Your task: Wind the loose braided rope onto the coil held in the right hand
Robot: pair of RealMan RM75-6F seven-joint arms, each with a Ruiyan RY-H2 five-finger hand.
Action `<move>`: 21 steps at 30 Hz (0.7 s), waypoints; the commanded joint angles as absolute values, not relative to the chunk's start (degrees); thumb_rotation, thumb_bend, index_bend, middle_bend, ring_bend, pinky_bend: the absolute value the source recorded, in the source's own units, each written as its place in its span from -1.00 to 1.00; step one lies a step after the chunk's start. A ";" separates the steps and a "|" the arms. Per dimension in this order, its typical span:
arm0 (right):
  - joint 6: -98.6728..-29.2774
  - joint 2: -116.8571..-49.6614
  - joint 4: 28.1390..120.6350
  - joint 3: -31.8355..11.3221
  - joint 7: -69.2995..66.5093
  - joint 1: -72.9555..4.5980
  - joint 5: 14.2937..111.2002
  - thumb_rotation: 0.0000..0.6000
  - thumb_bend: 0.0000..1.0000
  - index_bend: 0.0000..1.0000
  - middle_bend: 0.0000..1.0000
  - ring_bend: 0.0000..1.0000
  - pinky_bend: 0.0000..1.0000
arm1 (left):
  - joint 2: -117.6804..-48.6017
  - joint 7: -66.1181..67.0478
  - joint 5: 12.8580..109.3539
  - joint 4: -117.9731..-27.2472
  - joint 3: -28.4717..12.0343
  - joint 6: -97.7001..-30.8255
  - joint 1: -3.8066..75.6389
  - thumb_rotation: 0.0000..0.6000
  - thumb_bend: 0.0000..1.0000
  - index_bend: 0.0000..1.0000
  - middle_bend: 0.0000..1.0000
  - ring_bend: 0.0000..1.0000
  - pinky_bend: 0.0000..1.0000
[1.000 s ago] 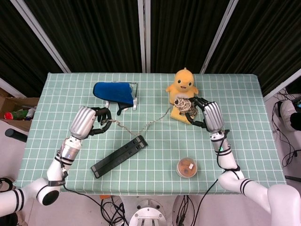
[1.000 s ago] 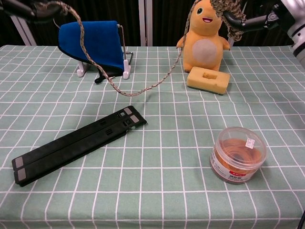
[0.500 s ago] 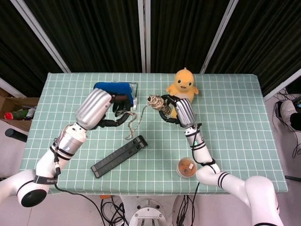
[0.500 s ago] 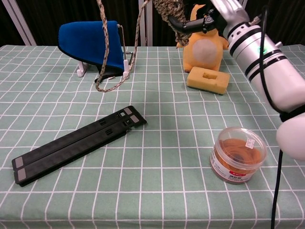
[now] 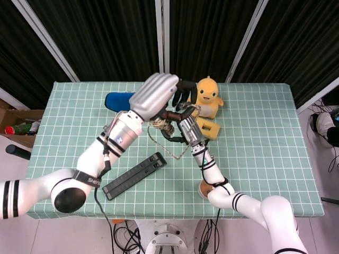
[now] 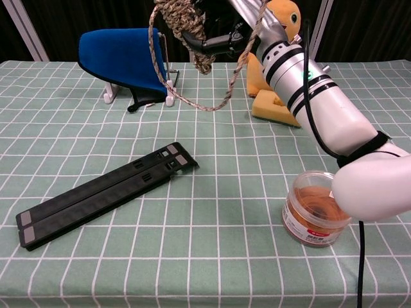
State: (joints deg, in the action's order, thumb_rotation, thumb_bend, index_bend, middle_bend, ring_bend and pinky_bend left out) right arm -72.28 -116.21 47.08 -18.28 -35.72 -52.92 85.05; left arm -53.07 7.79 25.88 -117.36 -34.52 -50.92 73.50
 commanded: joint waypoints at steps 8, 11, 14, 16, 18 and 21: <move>-80.24 -110.78 51.67 -9.92 -40.75 -48.40 93.21 1.00 0.22 0.90 0.51 0.37 0.75 | -57.54 7.16 17.89 -103.40 -29.75 -51.54 73.43 1.00 -0.03 0.55 0.53 0.39 0.72; -83.20 -108.97 53.09 -8.17 -42.44 -46.45 94.73 1.00 0.22 0.90 0.51 0.37 0.75 | -57.56 5.37 18.25 -100.89 -28.40 -50.50 70.83 1.00 -0.03 0.55 0.53 0.39 0.72; -85.92 -107.03 55.31 -6.84 -43.84 -44.69 96.00 1.00 0.21 0.90 0.51 0.37 0.75 | -58.07 3.56 19.06 -98.56 -26.78 -49.11 68.18 1.00 -0.03 0.55 0.53 0.39 0.72; -87.67 -105.57 57.29 -6.21 -44.62 -43.49 96.61 1.00 0.20 0.90 0.50 0.37 0.75 | -58.84 2.27 19.90 -96.73 -25.62 -48.32 66.37 1.00 -0.03 0.55 0.53 0.39 0.72; -89.45 -104.45 58.71 -6.01 -44.77 -42.34 96.91 1.00 0.20 0.90 0.50 0.37 0.75 | -59.61 1.09 20.74 -95.17 -24.64 -47.79 64.76 1.00 -0.03 0.56 0.54 0.39 0.72; -92.64 -103.23 60.91 -6.44 -45.94 -40.07 96.36 1.00 0.20 0.90 0.51 0.37 0.75 | -60.81 -1.07 22.32 -93.29 -23.02 -46.65 61.86 1.00 -0.03 0.55 0.54 0.39 0.72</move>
